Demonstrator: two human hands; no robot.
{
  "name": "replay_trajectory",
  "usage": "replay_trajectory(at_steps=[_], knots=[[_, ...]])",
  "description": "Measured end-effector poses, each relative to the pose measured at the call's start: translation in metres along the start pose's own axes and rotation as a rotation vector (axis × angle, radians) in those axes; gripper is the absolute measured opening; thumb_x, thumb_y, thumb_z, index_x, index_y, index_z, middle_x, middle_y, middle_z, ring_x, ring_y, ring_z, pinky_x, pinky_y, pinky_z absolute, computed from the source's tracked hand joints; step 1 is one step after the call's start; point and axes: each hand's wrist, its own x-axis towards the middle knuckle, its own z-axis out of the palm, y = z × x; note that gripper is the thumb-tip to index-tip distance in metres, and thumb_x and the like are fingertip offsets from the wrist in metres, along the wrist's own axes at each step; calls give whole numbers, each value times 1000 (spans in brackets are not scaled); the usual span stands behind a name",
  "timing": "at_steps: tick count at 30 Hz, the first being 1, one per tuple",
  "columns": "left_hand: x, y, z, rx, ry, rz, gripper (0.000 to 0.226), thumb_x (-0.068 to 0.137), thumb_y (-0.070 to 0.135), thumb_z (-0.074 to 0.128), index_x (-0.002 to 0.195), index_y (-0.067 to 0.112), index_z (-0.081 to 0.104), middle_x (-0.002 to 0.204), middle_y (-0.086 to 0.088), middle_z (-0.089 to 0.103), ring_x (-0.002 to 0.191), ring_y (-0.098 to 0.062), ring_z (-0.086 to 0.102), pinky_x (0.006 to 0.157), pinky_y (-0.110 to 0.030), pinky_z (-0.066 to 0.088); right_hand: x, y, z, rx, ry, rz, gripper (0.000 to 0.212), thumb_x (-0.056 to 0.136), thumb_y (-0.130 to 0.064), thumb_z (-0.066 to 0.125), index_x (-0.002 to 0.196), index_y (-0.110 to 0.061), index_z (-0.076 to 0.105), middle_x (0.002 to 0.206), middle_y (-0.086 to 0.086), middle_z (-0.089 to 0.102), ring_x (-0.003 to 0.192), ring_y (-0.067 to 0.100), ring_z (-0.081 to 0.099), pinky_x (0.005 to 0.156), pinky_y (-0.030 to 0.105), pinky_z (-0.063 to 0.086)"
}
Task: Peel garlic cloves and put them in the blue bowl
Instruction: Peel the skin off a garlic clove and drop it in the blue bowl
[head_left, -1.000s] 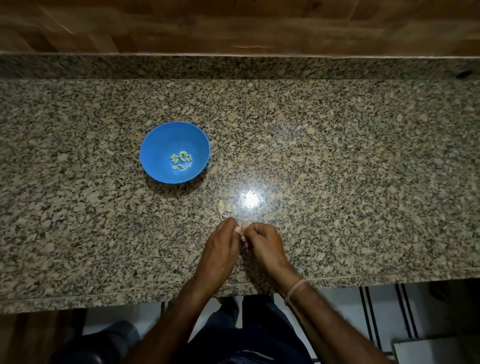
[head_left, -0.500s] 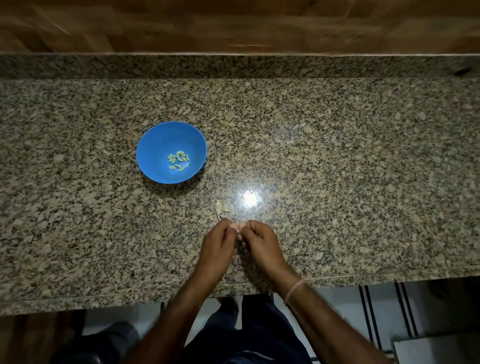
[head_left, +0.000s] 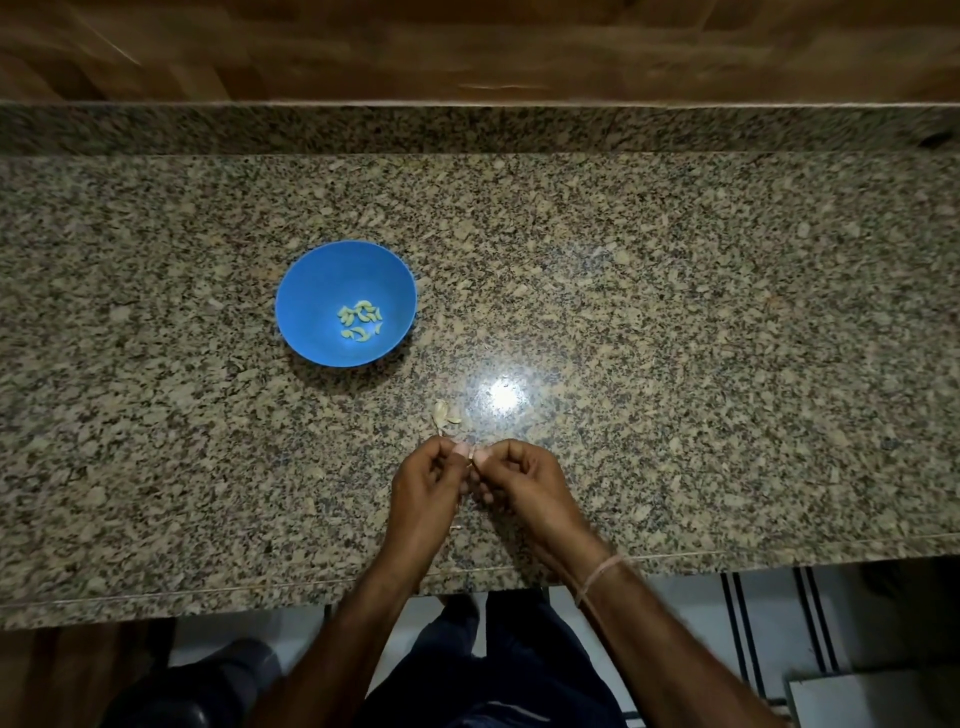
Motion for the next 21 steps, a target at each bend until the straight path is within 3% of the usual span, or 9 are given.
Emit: replay_trajectory(at_steps=[2, 5, 7, 13, 16, 18, 21], knots=[[2, 1, -2, -3, -24, -48, 28, 106, 35, 56, 85, 17, 62, 68, 3, 62, 55, -6, 52, 53, -24, 40, 2, 0, -3, -126, 15, -94, 21, 100, -17, 68, 93, 2, 70, 84, 14, 72, 75, 23, 67, 72, 32, 58], [6, 3, -4, -102, -77, -155, 29, 108, 26, 53, 82, 14, 60, 70, -4, 54, 58, -13, 46, 52, -28, 35, 5, 0, -5, -317, 35, -230, 14, 98, -17, 67, 87, -9, 72, 82, 11, 72, 81, 32, 68, 75, 44, 58], [7, 6, -5, -146, -119, -195, 27, 108, 23, 52, 85, 12, 60, 70, -5, 51, 60, -15, 43, 53, -30, 34, 8, 1, -7, -367, 30, -267, 15, 97, -17, 64, 84, -11, 69, 79, 10, 69, 78, 32, 65, 72, 44, 55], [6, 13, -7, 233, -20, 218, 19, 103, 19, 62, 84, 20, 64, 70, 10, 63, 64, -2, 57, 58, -12, 40, 4, -1, 1, -66, -1, -38, 20, 98, -9, 57, 80, 1, 61, 71, 5, 57, 71, 18, 51, 66, 33, 43], [8, 8, -8, 168, -12, 153, 17, 102, 18, 63, 86, 23, 67, 75, 6, 70, 71, -7, 67, 65, -20, 52, 2, 3, 2, -91, 11, -59, 21, 94, -19, 62, 76, -9, 66, 73, 8, 65, 73, 23, 59, 70, 43, 52], [7, 5, -9, 132, -15, 117, 15, 103, 19, 62, 89, 19, 69, 79, 5, 72, 73, -10, 71, 68, -29, 58, 4, 4, 1, -194, 31, -107, 24, 90, -32, 65, 79, -10, 71, 80, 10, 73, 79, 30, 68, 82, 53, 58], [4, 6, -9, 122, 4, 96, 15, 103, 19, 62, 91, 14, 70, 80, 1, 73, 72, -7, 71, 64, -22, 54, 7, 6, -1, -242, 63, -131, 28, 87, -39, 68, 84, -12, 75, 84, 16, 74, 89, 42, 71, 87, 59, 59]])
